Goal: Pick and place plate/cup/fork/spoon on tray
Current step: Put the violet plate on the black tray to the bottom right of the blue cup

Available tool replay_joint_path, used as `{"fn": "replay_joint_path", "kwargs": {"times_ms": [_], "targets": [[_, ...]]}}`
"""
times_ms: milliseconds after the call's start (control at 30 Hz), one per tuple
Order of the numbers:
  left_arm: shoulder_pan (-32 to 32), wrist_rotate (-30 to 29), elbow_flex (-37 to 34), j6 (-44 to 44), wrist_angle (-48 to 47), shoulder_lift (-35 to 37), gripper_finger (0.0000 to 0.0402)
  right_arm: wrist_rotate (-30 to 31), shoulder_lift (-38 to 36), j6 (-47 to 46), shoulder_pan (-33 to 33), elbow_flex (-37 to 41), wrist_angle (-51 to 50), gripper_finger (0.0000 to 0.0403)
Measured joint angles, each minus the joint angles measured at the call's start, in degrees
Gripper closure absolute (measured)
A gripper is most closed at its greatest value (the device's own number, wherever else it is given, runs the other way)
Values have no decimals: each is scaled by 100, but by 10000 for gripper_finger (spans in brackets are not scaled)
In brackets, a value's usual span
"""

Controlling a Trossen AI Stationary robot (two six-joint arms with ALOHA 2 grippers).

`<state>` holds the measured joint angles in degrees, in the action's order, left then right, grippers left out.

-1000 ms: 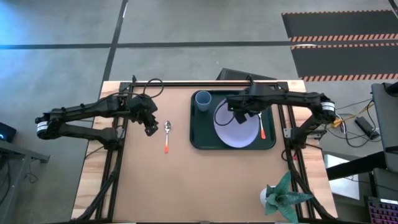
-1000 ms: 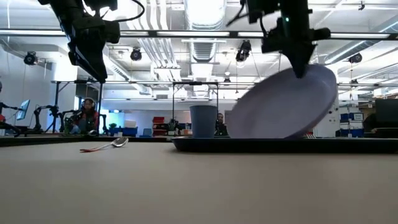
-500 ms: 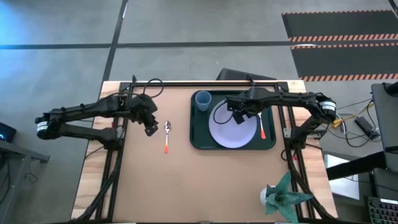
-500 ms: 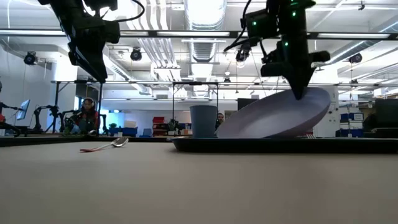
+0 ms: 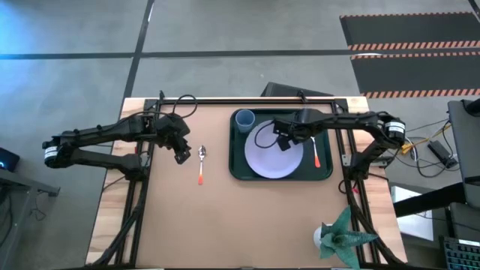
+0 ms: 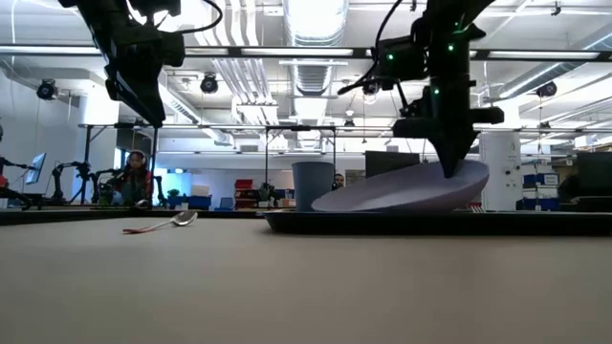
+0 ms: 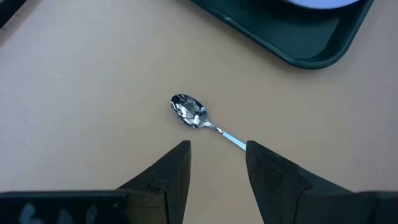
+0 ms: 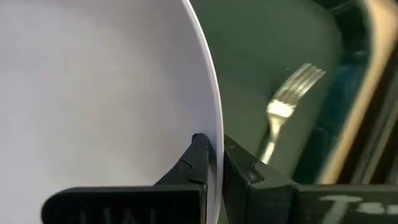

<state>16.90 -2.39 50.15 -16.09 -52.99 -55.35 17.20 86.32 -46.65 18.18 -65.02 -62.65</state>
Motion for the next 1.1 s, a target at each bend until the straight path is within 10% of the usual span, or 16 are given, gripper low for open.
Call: {"fn": "replay_joint_path", "kwargs": {"times_ms": [1100], "targets": [[0,0,0,2,2,0,265,-191,20,73,363,1105,1465,353]]}}
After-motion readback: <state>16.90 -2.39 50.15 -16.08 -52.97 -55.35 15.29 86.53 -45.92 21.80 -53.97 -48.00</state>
